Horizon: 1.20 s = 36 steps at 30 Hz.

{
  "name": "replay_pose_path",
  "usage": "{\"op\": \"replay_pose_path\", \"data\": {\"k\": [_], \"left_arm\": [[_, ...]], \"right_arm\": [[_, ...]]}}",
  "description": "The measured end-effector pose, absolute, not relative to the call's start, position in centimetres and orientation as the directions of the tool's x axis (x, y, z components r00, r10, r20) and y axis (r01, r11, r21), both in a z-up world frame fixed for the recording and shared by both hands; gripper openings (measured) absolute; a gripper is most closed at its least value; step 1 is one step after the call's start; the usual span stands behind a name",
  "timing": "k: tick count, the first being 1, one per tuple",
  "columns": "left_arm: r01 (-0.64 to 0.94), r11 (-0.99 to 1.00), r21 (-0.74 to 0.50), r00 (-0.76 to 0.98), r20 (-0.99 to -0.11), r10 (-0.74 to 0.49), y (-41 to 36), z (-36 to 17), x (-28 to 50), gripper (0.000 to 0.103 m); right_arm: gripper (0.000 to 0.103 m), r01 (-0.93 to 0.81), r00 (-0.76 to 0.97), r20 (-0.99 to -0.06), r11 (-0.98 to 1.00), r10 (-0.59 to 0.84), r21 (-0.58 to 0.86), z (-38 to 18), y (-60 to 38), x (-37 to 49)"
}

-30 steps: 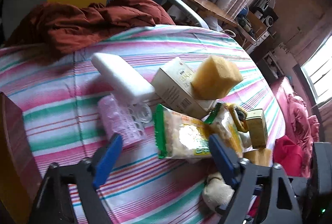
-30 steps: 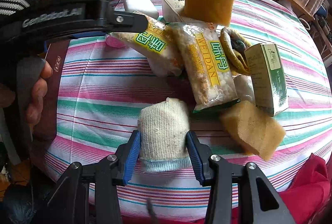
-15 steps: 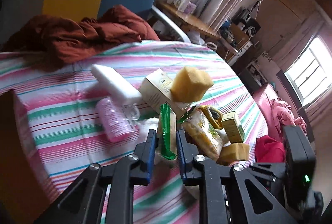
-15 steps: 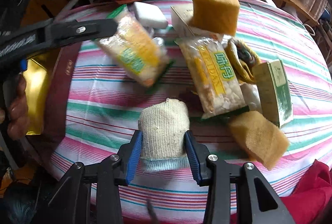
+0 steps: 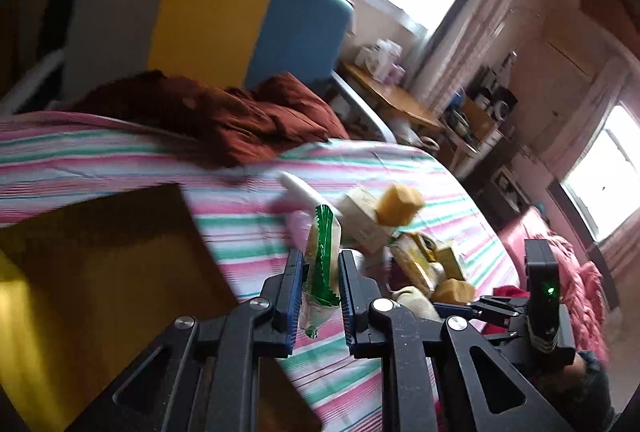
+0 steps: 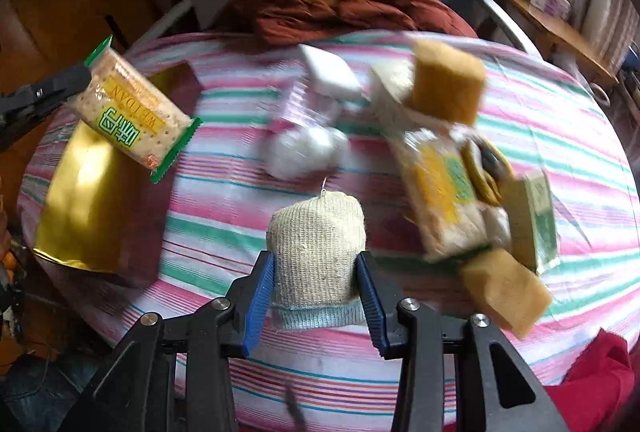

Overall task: Organize objects
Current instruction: 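Carry both items to the gold tray and open both grippers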

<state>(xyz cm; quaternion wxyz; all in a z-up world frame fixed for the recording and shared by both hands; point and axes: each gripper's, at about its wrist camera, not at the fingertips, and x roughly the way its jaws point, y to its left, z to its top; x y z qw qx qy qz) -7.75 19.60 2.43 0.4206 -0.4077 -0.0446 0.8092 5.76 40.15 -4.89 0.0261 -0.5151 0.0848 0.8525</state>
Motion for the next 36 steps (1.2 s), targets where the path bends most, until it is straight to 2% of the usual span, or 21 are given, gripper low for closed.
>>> {"op": "replay_pose_path", "data": {"k": [6,11,13,15,17,19,21,26,32,36], "left_arm": [[-0.558,-0.765,-0.321,-0.477,-0.63,0.612,11.4,3.7,-8.2,0.018],[-0.425,-0.872,-0.245,-0.585,-0.661,0.471,6.0,2.2,-9.9,0.018],[-0.376,-0.897,-0.231,-0.604,-0.673,0.427,4.3,1.3,-10.6,0.018],[-0.337,-0.91,-0.242,-0.608,-0.682,0.406,2.9,0.6,-11.2,0.027],[-0.304,-0.92,-0.248,-0.627,-0.674,0.389,1.8,0.4,-11.0,0.057],[-0.29,-0.925,-0.244,-0.649,-0.66,0.378,1.3,0.4,-10.5,0.066],[-0.285,-0.93,-0.231,-0.662,-0.655,0.365,0.9,0.3,-9.8,0.07],[-0.242,-0.959,-0.149,-0.725,-0.629,0.281,0.1,0.6,-7.5,0.089],[-0.232,-0.97,-0.078,-0.761,-0.607,0.231,1.2,0.8,-5.1,0.096],[-0.257,-0.965,-0.048,-0.767,-0.598,0.234,2.2,1.0,-4.0,0.096]], "right_arm": [[0.042,0.02,-0.53,-0.831,-0.982,-0.167,0.185,-2.4,34.1,2.7],[0.042,0.145,-0.503,-0.82,-0.962,-0.274,0.233,-2.9,27.3,-0.6],[0.045,0.171,-0.493,-0.811,-0.949,-0.316,0.266,-3.4,24.9,-1.9],[0.048,0.18,-0.486,-0.81,-0.944,-0.329,0.275,-3.9,23.1,-2.9],[0.049,0.182,-0.483,-0.807,-0.94,-0.34,0.288,-4.2,21.9,-3.5],[0.049,0.184,-0.478,-0.812,-0.942,-0.335,0.281,-4.4,21.1,-3.5],[0.049,0.182,-0.479,-0.818,-0.948,-0.317,0.261,-4.6,20.8,-3.2],[0.049,0.134,-0.507,-0.827,-0.97,-0.243,0.204,-4.9,21.4,-2.3],[0.05,0.086,-0.542,-0.817,-0.98,-0.195,0.177,-5.0,22.2,-1.8],[0.05,0.059,-0.556,-0.813,-0.984,-0.174,0.17,-5.0,23.0,-1.3]]}}
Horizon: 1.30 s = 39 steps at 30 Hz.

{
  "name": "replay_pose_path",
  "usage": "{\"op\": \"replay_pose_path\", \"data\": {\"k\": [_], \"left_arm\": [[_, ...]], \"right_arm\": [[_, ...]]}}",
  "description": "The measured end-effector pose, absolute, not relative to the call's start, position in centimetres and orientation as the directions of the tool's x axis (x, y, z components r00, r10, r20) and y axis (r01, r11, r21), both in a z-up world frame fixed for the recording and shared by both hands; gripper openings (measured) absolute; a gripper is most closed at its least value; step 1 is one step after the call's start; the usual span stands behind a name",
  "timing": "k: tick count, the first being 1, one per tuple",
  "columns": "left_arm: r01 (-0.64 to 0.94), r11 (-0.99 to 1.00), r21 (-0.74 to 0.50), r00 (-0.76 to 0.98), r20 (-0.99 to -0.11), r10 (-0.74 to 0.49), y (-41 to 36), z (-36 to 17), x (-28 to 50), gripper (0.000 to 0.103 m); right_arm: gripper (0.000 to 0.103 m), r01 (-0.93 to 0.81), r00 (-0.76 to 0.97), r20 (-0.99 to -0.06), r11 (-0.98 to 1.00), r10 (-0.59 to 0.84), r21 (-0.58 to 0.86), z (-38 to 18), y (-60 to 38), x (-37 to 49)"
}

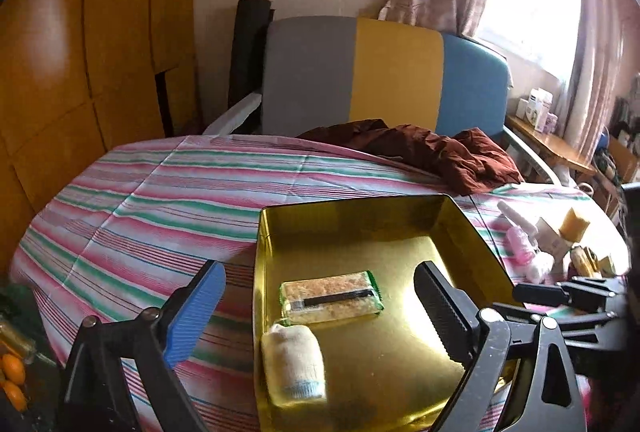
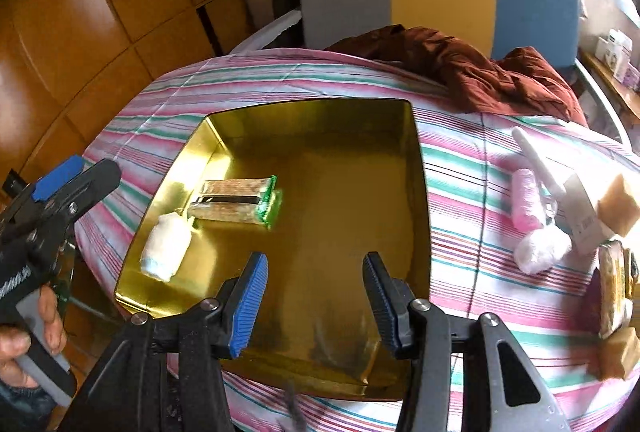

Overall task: Organize objects
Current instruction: 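Carry both items to the gold tray and open both grippers, then grasp the plastic-wrapped white bundle with the right gripper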

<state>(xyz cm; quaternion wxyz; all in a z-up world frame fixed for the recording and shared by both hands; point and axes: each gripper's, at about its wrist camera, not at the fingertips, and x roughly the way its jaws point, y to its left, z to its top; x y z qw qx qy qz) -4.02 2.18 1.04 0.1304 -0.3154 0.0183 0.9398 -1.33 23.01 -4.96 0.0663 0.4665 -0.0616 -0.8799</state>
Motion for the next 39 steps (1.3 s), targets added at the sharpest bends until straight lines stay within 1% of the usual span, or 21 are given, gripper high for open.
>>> {"op": "replay_pose_path", "data": {"k": [8,12,22,26,29,32,34,37,39], "left_arm": [[-0.298,-0.954,-0.027,-0.763,-0.594,0.255,4.1,1.5,-2.6,0.097],[-0.324,-0.946,-0.009,-0.756,-0.599,0.264,5.3,1.4,-2.2,0.097],[-0.398,-0.917,0.002,-0.717,-0.624,0.31,8.2,0.6,-1.4,0.097],[-0.43,-0.903,-0.002,-0.703,-0.627,0.336,9.1,0.4,-1.2,0.097],[-0.452,-0.892,-0.006,-0.688,-0.635,0.353,9.9,0.2,-1.2,0.097],[-0.468,-0.884,-0.01,-0.678,-0.638,0.366,10.5,0.1,-1.3,0.097],[-0.482,-0.876,-0.016,-0.664,-0.645,0.377,11.0,0.0,-1.4,0.097],[-0.498,-0.867,-0.02,-0.65,-0.653,0.389,11.6,-0.2,-1.6,0.097],[-0.503,-0.864,-0.023,-0.643,-0.658,0.392,11.9,-0.3,-1.7,0.097]], "right_arm": [[0.051,-0.009,-0.579,-0.805,-0.987,-0.127,0.162,-4.8,25.8,-1.0],[0.056,-0.06,-0.585,-0.805,-0.985,-0.097,0.162,-4.9,27.9,-0.8],[0.057,-0.227,-0.554,-0.833,-0.961,-0.004,0.156,-6.5,34.8,0.1],[0.069,-0.309,-0.521,-0.852,-0.939,0.037,0.149,-7.5,37.9,0.1],[0.07,-0.342,-0.503,-0.862,-0.929,0.054,0.141,-8.0,39.6,-0.3],[0.075,-0.354,-0.479,-0.875,-0.927,0.067,0.122,-8.8,40.7,-1.3],[0.075,-0.359,-0.46,-0.884,-0.928,0.086,0.097,-9.4,41.3,-2.1],[0.076,-0.336,-0.437,-0.895,-0.94,0.092,0.068,-10.2,41.8,-3.2],[0.079,-0.321,-0.432,-0.897,-0.946,0.098,0.051,-10.5,42.1,-3.5]]}}
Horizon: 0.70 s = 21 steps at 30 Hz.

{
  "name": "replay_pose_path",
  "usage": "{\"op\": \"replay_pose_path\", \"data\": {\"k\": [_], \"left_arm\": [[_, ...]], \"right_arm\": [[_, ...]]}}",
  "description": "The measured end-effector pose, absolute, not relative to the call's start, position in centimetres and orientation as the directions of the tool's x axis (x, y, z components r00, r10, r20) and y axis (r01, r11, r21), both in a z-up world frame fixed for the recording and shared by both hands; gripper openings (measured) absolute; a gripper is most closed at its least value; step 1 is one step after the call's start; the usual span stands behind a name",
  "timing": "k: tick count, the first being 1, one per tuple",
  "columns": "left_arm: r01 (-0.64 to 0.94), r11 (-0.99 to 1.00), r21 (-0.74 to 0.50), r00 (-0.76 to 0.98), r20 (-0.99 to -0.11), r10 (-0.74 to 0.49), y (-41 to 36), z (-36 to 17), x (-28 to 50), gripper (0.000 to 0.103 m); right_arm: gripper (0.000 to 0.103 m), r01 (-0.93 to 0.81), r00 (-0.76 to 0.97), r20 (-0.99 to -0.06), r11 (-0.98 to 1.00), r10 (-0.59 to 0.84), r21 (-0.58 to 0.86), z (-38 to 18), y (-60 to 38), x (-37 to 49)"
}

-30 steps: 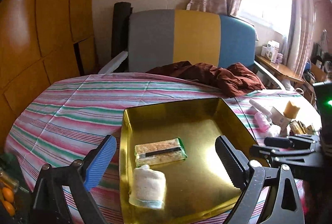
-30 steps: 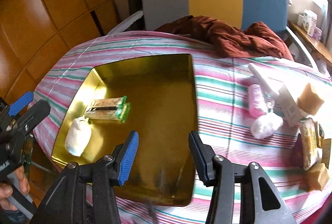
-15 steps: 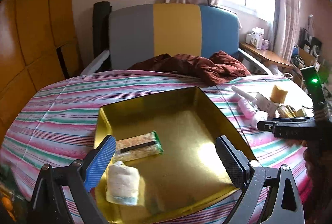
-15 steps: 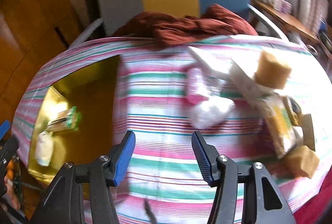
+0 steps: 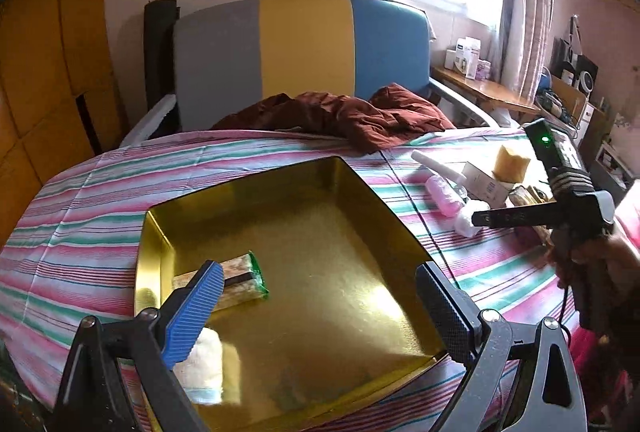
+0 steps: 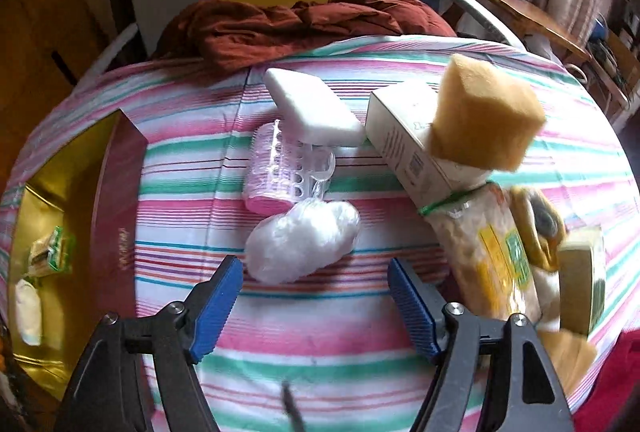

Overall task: Organize objects
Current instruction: 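Grasp the plastic-wrapped white bundle with the right gripper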

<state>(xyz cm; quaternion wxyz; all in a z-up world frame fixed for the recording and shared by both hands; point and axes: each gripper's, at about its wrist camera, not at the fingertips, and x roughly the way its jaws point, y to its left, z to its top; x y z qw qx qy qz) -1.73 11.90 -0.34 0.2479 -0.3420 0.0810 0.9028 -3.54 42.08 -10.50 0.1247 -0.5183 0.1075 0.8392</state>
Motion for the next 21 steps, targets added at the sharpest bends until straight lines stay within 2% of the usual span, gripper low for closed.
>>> {"op": "replay_pose_path", "data": {"k": [3,6,10,11,12,21], "left_arm": [[-0.51,-0.859,-0.032,-0.631,-0.665,0.4,12.2,-0.6,-1.8,0.097],[-0.517,-0.855,-0.042,-0.617,-0.674,0.406,12.5,-0.8,-2.1,0.097],[-0.532,-0.845,-0.047,-0.6,-0.684,0.416,13.3,-1.1,-2.4,0.097],[-0.536,-0.843,-0.047,-0.596,-0.685,0.418,13.5,-1.1,-2.4,0.097],[-0.539,-0.841,-0.047,-0.594,-0.686,0.419,13.7,-1.1,-2.4,0.097],[-0.595,-0.801,-0.064,-0.551,-0.693,0.465,16.8,-0.7,-3.4,0.097]], "right_arm": [[0.083,-0.286,-0.436,-0.895,-0.957,0.091,0.042,-10.9,42.3,-4.2],[0.083,-0.255,-0.446,-0.893,-0.965,0.059,0.063,-11.3,42.0,-4.5],[0.083,-0.237,-0.421,-0.902,-0.971,0.091,0.013,-12.4,41.5,-5.2],[0.079,-0.234,-0.414,-0.906,-0.972,0.091,0.009,-12.6,41.5,-5.3],[0.062,-0.228,-0.413,-0.906,-0.974,0.089,0.009,-12.7,41.5,-5.4],[0.059,-0.229,-0.524,-0.85,-0.969,0.046,0.089,-9.7,42.2,-3.6]]}}
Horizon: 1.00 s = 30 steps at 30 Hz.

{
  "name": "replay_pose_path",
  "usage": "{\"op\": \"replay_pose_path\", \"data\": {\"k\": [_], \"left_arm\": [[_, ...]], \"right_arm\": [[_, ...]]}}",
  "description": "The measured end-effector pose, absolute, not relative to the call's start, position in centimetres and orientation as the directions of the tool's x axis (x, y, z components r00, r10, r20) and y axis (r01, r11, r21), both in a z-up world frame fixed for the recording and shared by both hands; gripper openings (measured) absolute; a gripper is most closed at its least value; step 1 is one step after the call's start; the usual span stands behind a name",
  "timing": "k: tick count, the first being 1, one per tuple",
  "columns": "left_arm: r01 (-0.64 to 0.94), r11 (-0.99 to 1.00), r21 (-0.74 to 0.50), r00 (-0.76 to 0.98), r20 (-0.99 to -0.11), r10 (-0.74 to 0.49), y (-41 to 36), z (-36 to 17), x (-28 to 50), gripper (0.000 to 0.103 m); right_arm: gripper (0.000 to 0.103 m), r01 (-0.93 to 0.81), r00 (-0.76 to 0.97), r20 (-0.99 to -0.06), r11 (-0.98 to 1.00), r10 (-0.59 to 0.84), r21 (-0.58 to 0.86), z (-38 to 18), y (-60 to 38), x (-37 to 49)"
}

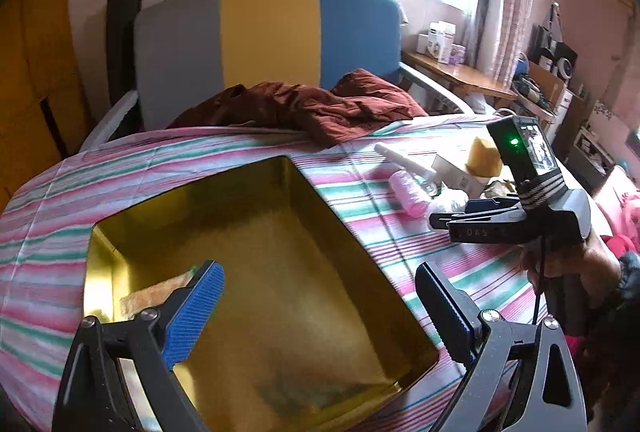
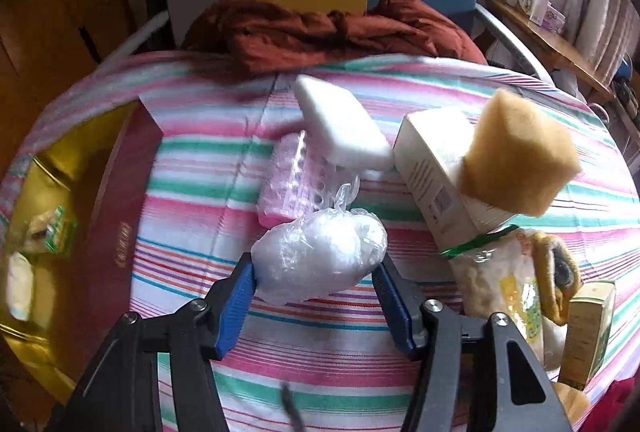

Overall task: Organize objects
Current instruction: 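Grasp the plastic-wrapped white bundle with the right gripper, then grasp the pink hair-roller clip with the left gripper while the right holds the bundle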

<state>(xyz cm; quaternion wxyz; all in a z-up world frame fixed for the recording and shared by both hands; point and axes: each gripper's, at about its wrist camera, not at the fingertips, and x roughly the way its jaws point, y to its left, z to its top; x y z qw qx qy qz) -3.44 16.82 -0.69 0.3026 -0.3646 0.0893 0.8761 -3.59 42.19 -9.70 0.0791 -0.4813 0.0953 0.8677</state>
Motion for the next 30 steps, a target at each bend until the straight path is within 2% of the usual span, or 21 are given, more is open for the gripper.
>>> {"op": "replay_pose_path", "data": {"k": [4,12,30], "left_arm": [[-0.628,-0.775,-0.069,-0.525,-0.698,0.487,18.7,-0.5,-4.4,0.097],[-0.752,-0.658,0.029,-0.473,-0.718,0.51,23.7,-1.2,-5.9,0.097],[-0.951,-0.228,0.206,-0.293,-0.833,0.469,35.9,-5.6,-8.7,0.097]], "right_arm": [[0.059,-0.28,-0.587,-0.807,-0.95,0.058,0.135,-8.0,43.5,-2.8],[0.059,-0.362,-0.718,-0.691,-0.892,0.083,0.27,-5.0,46.6,-0.7],[0.06,-0.382,-0.751,-0.659,-0.846,0.048,0.373,-4.3,48.9,0.7]]}}
